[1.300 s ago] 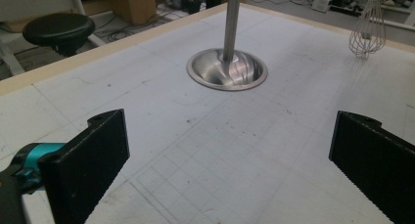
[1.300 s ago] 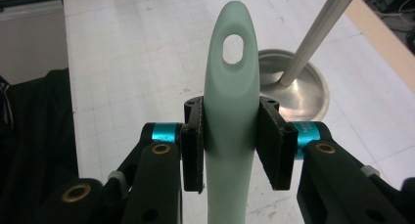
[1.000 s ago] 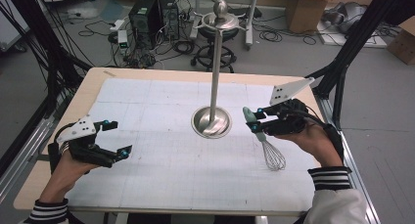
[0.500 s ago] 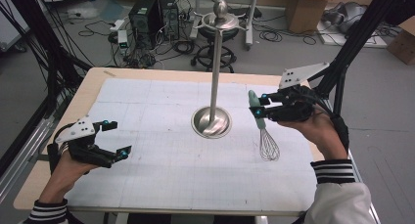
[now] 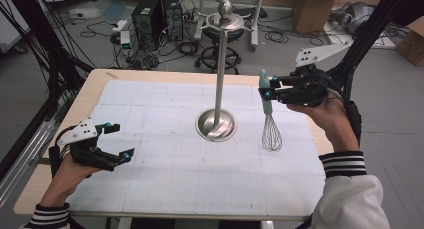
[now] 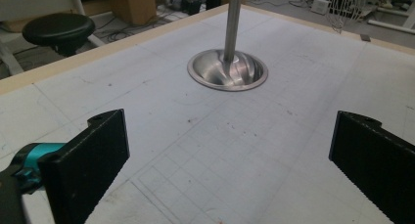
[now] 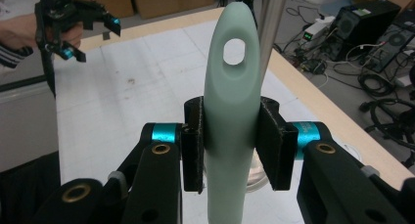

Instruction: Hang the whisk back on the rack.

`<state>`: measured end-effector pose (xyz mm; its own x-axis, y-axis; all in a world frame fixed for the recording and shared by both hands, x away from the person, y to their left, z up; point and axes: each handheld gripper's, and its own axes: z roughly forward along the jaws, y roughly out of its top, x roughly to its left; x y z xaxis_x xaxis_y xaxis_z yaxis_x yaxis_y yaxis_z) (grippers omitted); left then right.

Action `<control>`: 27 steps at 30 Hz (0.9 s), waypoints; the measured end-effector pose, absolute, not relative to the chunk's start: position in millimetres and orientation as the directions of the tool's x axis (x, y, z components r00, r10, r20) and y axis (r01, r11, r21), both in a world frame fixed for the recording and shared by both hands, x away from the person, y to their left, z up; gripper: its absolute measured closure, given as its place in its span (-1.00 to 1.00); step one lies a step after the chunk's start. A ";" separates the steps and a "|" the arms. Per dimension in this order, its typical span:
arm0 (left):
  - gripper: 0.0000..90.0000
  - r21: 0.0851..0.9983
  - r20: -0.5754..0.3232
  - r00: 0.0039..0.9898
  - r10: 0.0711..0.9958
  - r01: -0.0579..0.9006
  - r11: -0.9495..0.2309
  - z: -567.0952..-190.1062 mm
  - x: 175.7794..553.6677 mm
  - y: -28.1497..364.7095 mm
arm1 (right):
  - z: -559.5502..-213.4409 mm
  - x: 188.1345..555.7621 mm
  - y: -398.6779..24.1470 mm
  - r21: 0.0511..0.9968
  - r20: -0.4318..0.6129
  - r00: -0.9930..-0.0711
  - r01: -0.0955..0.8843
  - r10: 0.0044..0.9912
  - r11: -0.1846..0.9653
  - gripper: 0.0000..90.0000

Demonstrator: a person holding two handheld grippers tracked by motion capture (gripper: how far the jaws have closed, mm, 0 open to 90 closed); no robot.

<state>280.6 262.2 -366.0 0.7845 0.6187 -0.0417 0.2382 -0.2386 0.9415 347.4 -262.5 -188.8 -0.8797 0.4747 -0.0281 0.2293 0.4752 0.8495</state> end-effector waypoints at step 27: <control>-0.96 0.945 -0.043 0.790 0.612 0.231 -0.232 -364.4 280.4 263.9 | -141.1 379.5 -250.8 0.873 -0.037 -0.868 0.213 0.495 0.438 0.47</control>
<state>280.4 263.9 -364.4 0.7901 0.6115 -0.0430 0.2310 -0.2321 0.9449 379.5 -250.8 -141.1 -0.8680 0.4951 -0.0372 0.2126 0.4382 0.8734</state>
